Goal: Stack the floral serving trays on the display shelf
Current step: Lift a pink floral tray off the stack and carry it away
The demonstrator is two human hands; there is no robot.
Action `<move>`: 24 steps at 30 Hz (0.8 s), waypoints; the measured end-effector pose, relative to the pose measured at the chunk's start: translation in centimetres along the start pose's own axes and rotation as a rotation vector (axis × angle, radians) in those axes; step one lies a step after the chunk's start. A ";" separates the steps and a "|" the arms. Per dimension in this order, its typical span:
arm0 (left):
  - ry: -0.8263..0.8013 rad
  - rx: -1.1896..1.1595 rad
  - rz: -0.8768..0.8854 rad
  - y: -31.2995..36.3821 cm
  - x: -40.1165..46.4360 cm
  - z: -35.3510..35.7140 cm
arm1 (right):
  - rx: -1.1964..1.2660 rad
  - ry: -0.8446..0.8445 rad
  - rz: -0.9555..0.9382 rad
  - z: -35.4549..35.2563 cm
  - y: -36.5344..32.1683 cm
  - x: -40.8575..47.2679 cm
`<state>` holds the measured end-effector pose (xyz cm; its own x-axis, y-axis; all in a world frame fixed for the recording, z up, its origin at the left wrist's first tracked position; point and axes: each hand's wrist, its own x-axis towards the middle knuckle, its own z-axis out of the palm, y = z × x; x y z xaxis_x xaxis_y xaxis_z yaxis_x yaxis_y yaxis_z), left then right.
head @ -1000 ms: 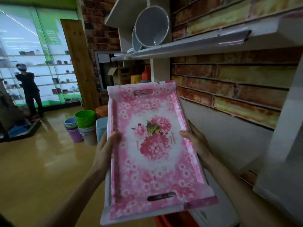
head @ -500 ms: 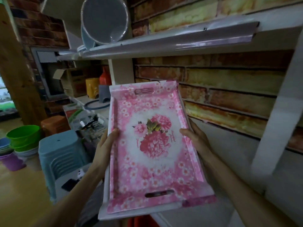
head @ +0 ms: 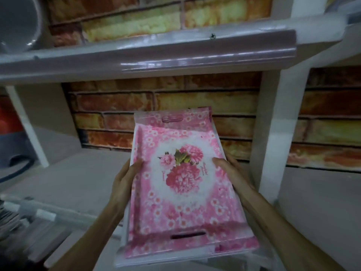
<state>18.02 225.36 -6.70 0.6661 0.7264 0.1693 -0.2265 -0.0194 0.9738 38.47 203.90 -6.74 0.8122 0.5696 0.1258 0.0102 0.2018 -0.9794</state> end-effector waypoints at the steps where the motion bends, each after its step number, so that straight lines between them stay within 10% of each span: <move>1: -0.014 -0.005 -0.011 -0.2 1.0 0.3 | 0.000 0.027 0.009 -0.3 0.0 0.2; 24: -0.213 0.024 -0.188 -5.3 9.9 4.1 | 0.013 0.364 0.128 -2.2 3.3 1.0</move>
<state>28.73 229.81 -9.54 0.8298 0.5579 0.0114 -0.0698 0.0835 0.9941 40.54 203.38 -10.15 0.9603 0.2716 -0.0637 -0.1101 0.1591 -0.9811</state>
